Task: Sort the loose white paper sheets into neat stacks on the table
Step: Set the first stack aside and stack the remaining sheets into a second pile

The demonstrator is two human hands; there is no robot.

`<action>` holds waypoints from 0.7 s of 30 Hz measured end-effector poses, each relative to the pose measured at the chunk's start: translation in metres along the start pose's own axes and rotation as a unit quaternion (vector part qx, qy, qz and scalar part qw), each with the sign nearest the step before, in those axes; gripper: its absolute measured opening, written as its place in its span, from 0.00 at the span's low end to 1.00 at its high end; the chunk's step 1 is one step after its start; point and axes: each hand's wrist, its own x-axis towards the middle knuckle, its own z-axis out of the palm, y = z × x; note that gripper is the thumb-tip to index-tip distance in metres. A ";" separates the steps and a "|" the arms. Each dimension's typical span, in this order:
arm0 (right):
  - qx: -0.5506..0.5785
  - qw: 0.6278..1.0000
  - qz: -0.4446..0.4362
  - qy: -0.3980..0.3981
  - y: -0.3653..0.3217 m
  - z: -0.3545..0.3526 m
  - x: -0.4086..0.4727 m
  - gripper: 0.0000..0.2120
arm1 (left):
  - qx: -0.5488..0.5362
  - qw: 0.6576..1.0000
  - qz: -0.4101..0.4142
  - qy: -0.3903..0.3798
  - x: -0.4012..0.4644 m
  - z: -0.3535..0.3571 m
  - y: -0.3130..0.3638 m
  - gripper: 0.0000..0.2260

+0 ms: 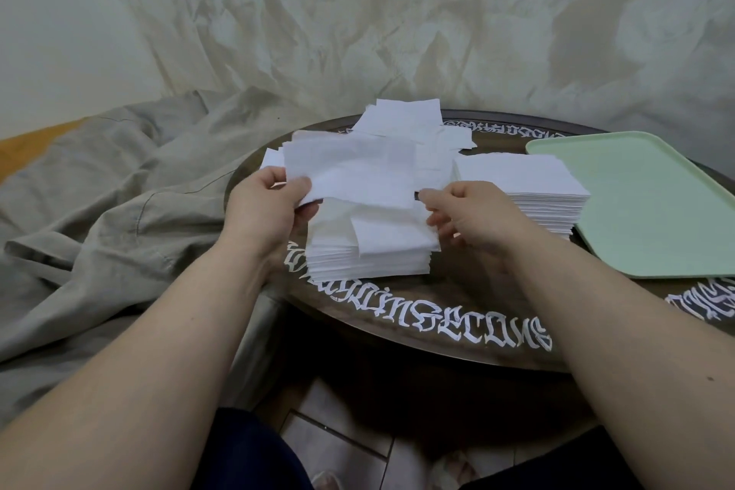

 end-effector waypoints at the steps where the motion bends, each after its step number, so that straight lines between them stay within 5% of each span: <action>1: -0.003 1.000 -0.010 0.003 0.000 0.000 0.000 0.17 | -0.016 1.000 0.006 0.003 0.000 0.003 0.000 0.05; 11: -0.108 0.991 -0.025 -0.073 0.001 0.000 0.001 0.16 | 0.065 0.998 -0.011 0.017 0.003 -0.005 -0.014 0.07; 14: -0.056 0.995 -0.044 -0.071 -0.001 -0.007 0.001 0.06 | 0.072 0.997 -0.012 0.004 0.001 -0.003 -0.013 0.06; 21: 0.184 0.974 -0.102 0.082 -0.018 -0.023 0.000 0.09 | 0.228 0.973 0.010 -0.032 0.000 0.000 -0.017 0.04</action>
